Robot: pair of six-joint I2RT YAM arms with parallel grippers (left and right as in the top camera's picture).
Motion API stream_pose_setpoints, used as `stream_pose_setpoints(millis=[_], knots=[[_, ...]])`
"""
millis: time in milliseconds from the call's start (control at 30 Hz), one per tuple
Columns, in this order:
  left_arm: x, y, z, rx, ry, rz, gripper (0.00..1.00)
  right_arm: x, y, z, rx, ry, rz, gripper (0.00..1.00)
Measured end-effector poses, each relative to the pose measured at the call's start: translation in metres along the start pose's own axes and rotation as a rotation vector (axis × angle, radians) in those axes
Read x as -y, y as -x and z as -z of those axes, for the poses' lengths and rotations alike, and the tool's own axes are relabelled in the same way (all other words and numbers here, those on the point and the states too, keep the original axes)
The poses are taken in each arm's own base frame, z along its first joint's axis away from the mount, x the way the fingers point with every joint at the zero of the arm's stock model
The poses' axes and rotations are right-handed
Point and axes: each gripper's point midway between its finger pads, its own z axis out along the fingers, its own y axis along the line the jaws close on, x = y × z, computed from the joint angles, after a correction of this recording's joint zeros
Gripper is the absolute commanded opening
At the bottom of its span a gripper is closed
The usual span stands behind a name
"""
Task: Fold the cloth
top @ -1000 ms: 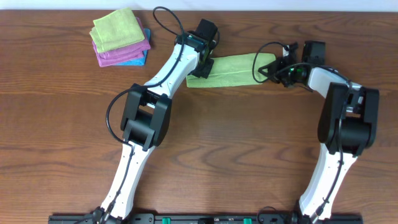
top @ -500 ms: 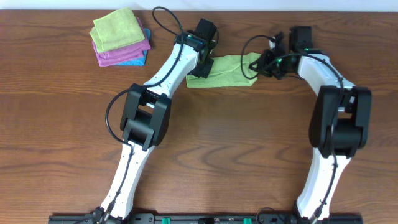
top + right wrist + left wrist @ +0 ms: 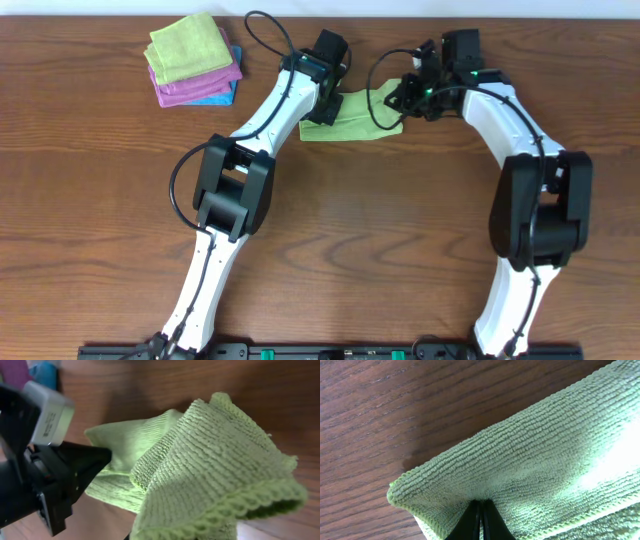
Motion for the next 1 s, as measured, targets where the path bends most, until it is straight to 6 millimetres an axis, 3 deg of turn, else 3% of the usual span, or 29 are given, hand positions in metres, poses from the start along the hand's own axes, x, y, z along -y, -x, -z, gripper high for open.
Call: stream_pose_setpoints(millis=[333,1000], knots=[[0.000,0.000,0.001,0.001,0.000,0.008,0.06,-0.037,-0.025,-0.026,-0.047,-0.027,0.115,0.01],[0.003,0.001,0.007,-0.002,-0.151,0.076,0.06,-0.038,-0.022,-0.031,-0.015,-0.085,0.159,0.01]])
